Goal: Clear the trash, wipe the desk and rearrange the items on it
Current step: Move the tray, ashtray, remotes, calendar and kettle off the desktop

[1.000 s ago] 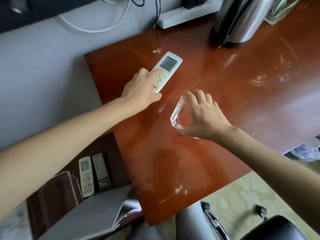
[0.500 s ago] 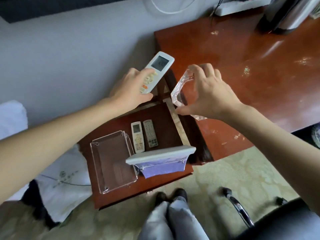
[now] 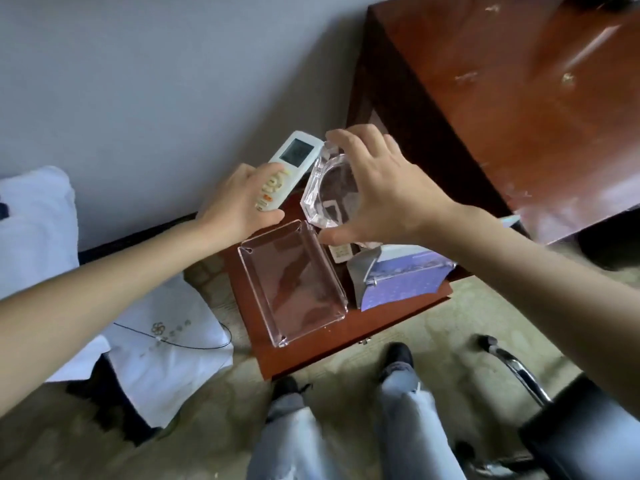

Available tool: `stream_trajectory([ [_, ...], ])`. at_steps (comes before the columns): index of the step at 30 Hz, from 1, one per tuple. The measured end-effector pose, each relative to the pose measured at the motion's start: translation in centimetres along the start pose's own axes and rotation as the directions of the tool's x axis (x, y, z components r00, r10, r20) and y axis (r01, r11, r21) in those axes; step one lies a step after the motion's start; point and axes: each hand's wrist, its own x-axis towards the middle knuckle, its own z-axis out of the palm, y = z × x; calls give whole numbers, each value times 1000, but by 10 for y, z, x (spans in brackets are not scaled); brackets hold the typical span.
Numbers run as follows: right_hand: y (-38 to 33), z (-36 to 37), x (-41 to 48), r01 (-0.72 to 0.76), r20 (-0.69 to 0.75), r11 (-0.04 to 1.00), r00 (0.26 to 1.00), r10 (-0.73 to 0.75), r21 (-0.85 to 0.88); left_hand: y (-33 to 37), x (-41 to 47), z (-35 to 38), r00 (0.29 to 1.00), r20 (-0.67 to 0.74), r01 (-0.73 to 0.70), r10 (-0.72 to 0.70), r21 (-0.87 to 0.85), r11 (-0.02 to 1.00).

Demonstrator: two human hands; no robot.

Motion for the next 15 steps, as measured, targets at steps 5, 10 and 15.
stream_trajectory([
  [5, -29, 93, 3, -122, 31, 990, 992, 120, 76, -76, -16, 47, 989, 139, -35, 41, -45, 998],
  [10, -26, 184, 1, -317, 137, 933, 945, 296, 170, -122, 3, 103, 952, 271, -138, 140, -25, 990],
  [15, -13, 255, 4, -511, 201, 841, 855, 477, 176, -146, 29, 152, 935, 302, -205, 186, 32, 978],
])
